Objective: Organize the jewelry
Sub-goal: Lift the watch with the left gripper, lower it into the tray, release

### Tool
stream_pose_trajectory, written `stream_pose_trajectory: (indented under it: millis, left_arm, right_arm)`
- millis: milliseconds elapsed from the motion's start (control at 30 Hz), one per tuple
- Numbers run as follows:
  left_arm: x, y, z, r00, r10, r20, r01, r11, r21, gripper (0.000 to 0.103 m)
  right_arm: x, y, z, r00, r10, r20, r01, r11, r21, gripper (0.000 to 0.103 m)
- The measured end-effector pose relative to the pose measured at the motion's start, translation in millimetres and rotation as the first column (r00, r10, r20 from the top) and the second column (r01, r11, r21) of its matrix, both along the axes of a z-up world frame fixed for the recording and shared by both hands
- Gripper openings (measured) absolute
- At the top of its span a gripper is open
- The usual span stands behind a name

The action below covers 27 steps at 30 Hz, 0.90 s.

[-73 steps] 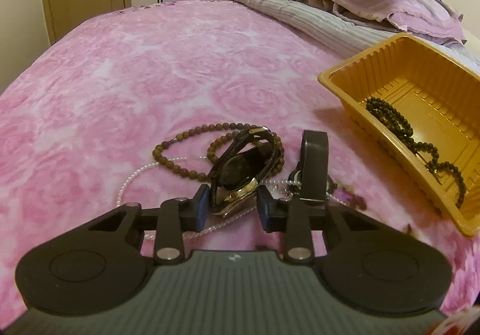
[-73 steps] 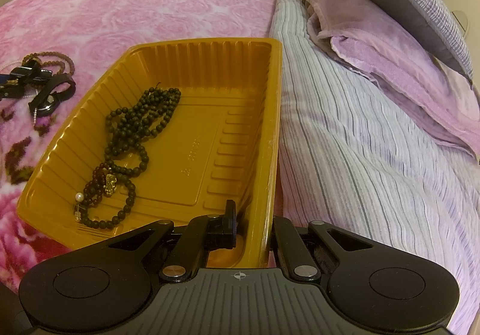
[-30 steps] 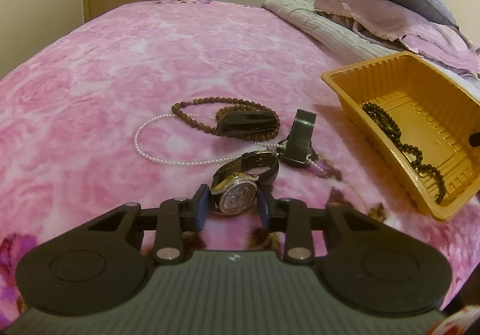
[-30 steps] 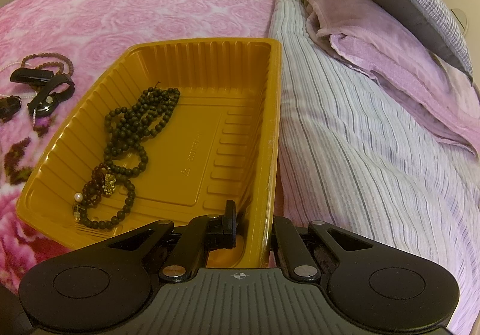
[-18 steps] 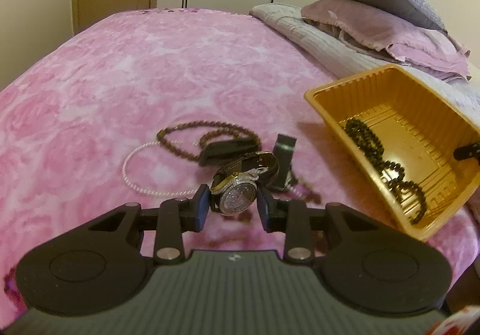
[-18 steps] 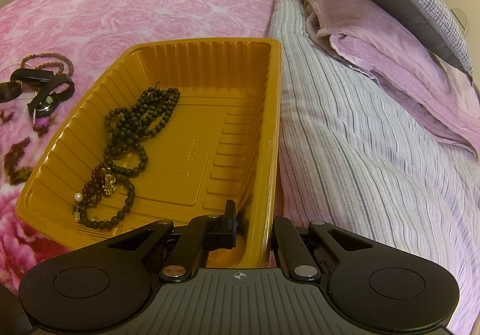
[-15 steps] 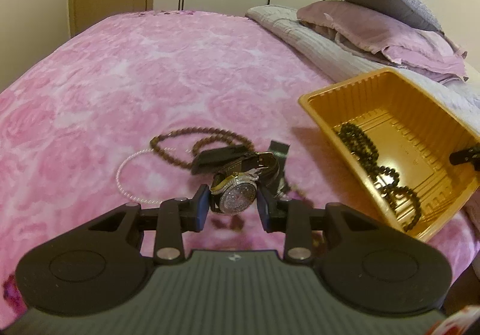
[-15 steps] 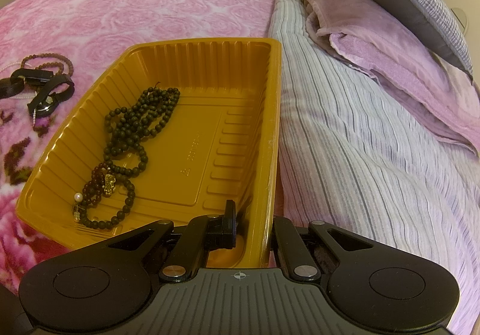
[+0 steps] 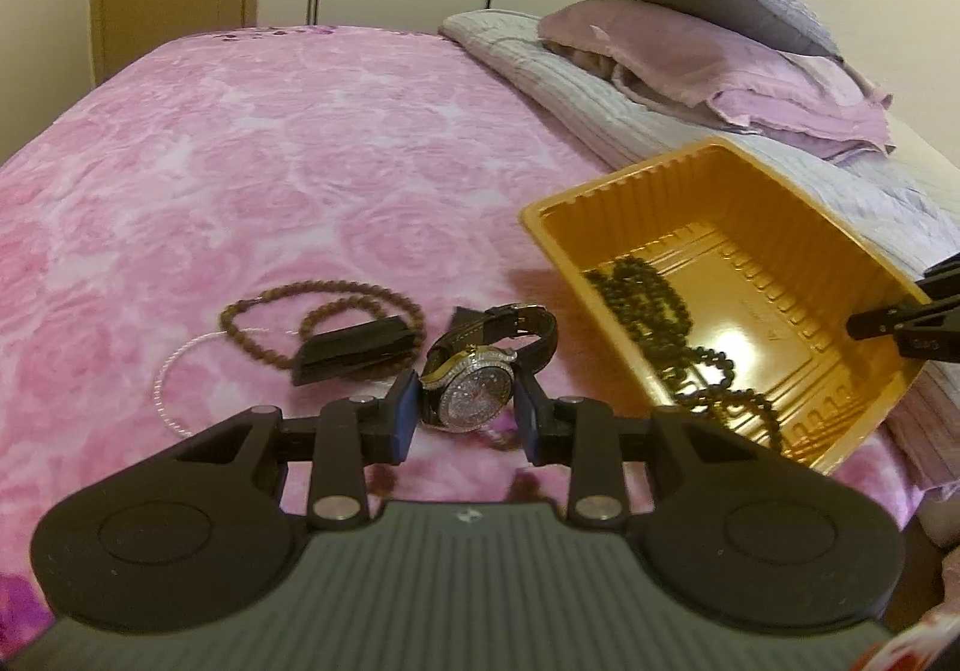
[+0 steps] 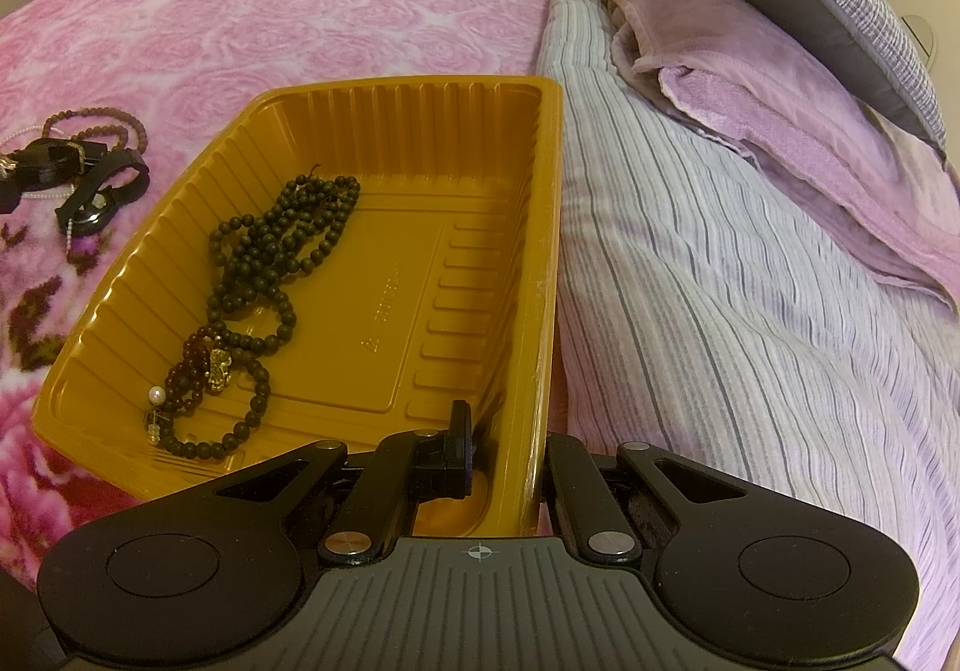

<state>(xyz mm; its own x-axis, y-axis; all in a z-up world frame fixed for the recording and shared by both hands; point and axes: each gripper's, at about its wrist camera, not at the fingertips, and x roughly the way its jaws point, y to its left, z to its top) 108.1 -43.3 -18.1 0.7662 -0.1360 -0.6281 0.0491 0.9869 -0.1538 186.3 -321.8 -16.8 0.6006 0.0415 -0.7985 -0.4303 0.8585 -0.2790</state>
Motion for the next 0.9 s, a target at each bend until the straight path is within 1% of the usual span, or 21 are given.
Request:
stream_pose_trajectory:
  millis: [300, 400, 500, 733, 900]
  left_arm:
    - [9.0, -27.5, 8.0, 0.996, -0.085, 0.019, 0.085, 0.996, -0.017, 0.03]
    - [12.4, -38.8, 10.2, 0.991, -0.129, 0.035, 0.13, 0.991, -0.035, 0.03]
    - [14.1, -55.0, 11.0, 0.983, -0.175, 0.05, 0.176, 0.984, -0.019, 0.03]
    - [17.1, -79.5, 2.8, 0.967, -0.253, 0.029, 0.254, 0.967, -0.023, 0.03]
    - [18.3, -88.6, -5.1, 0.958, -0.287, 0.0, 0.286, 0.957, -0.038, 0.03]
  right_arm:
    - [-0.1, -0.1, 0.0, 1.0, -0.001, -0.001, 0.001, 1.0, 0.0, 0.006]
    - [-0.2, 0.2, -0.2, 1.0, 0.0, 0.0, 0.0, 1.0, 0.0, 0.006]
    - [-0.2, -0.1, -0.2, 1.0, -0.001, -0.001, 0.001, 1.0, 0.001, 0.006]
    - [-0.2, -0.2, -0.2, 1.0, -0.001, -0.001, 0.001, 1.0, 0.001, 0.006]
    - [-0.5, 1.0, -0.5, 1.0, -0.002, -0.002, 0.002, 1.0, 0.002, 0.006]
